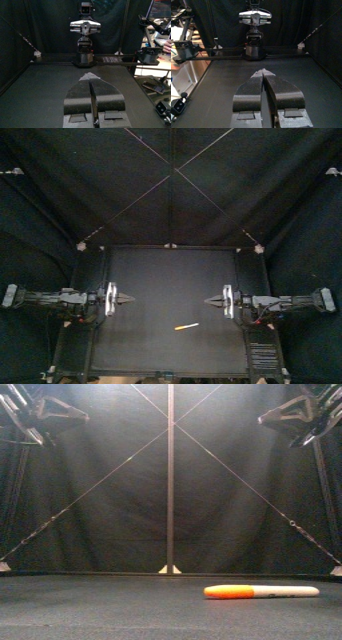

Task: Uncap the pen

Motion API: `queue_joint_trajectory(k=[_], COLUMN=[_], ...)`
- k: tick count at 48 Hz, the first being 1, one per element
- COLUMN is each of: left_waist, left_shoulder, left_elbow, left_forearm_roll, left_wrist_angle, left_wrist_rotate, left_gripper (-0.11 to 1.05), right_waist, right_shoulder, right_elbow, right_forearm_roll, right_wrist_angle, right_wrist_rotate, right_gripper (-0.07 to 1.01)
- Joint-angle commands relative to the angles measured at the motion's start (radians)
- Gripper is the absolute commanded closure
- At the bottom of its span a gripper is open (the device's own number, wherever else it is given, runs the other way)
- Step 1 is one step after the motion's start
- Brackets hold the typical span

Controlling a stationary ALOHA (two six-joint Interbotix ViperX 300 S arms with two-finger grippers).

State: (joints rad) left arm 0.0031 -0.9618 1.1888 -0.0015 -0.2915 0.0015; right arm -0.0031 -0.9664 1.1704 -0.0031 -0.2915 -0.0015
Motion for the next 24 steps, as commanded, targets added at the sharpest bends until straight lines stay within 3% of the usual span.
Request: queue_joint_trajectory(k=[1,11,19,24], left_waist=[-0.009,-0.015,-0.044,-0.067], left_shoulder=[0.032,0.193,0.367,0.474], left_elbow=[-0.025,-0.063,-0.109,-0.143], left_forearm_roll=[-0.006,-0.041,-0.086,-0.095], left_wrist_angle=[-0.008,-0.006,-0.006,-0.006], left_wrist_rotate=[-0.0031,-0.0031,0.0000,0.0015], left_gripper=[1.02,0.96,0.94,0.94], right_waist=[0.014,0.077,0.123,0.146], right_shoulder=[0.025,0.146,0.282,0.371], right_elbow=[-0.003,-0.025,-0.051,-0.067], right_forearm_roll=[0.011,0.051,0.069,0.075], right_wrist_angle=[0.005,0.124,0.204,0.219], right_wrist_rotate=[0.014,0.072,0.120,0.121], right_gripper=[0.95,0.95,0.94,0.91])
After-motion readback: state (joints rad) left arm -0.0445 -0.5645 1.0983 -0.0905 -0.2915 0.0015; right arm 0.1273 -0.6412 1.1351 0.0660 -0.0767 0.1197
